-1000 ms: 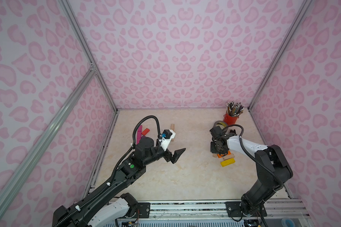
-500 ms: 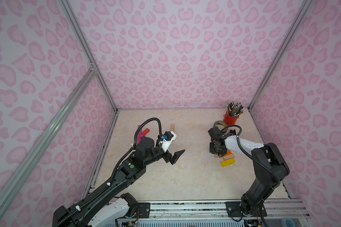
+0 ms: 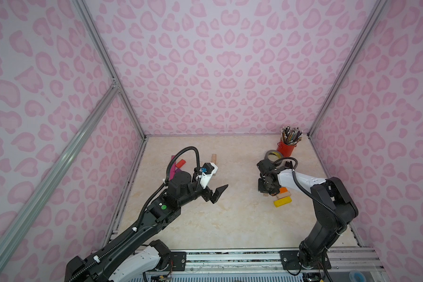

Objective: Assemble the letter k with building blocks
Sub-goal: Pick up the building block from the center of the board, then place the building block at the center of the board.

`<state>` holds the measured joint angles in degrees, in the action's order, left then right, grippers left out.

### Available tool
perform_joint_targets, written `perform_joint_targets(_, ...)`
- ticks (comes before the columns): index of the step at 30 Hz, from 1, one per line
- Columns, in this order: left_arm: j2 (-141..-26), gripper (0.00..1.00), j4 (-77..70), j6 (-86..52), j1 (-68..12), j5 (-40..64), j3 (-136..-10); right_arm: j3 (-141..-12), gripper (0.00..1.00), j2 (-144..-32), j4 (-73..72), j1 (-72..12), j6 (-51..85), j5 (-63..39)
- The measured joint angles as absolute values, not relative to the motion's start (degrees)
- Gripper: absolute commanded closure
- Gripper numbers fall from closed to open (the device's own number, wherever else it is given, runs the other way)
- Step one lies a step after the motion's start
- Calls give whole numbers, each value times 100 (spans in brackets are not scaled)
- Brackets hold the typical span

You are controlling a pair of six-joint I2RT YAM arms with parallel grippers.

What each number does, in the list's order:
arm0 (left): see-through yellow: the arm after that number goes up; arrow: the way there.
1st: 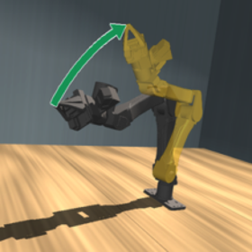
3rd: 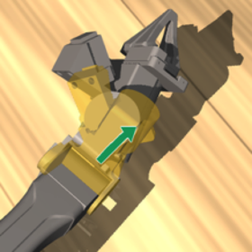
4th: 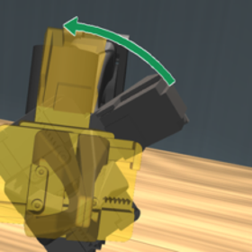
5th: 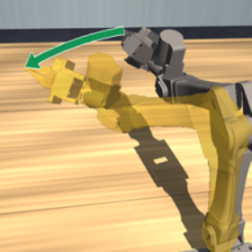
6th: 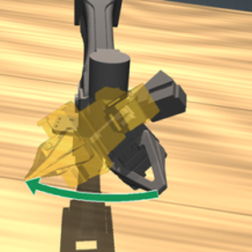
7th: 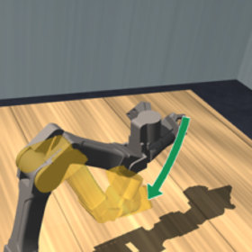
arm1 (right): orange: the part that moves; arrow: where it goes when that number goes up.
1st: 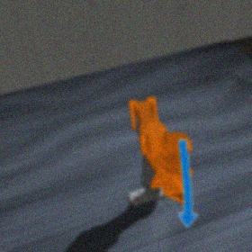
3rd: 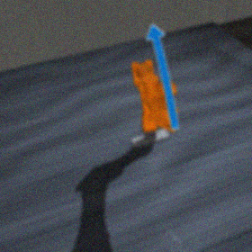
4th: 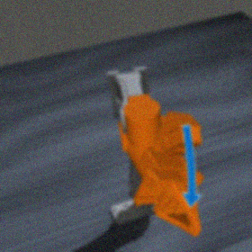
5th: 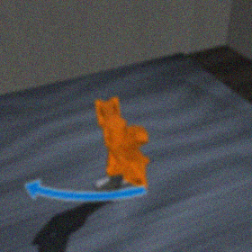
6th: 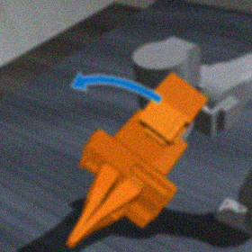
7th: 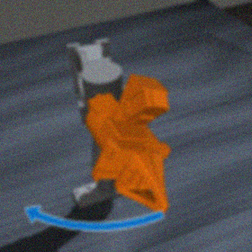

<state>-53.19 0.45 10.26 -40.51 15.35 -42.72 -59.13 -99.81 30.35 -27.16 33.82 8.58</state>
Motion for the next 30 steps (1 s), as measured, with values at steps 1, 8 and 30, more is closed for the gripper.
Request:
perform_joint_targets(1, -5315, 0, 51, 1004, -4053, 1457, -4272, -5922, 77, -9977, 3035, -2729, 3382, 856)
perform_joint_targets(8, -5387, 4, 198, 377, -3771, 403, -4278, -6193, 79, -9570, 3063, -3350, 3614, 864)
perform_joint_targets(30, -4261, 18, 460, -1551, -1811, 86, -3280, -9413, 75, -12623, 2418, -5406, 5290, 716)
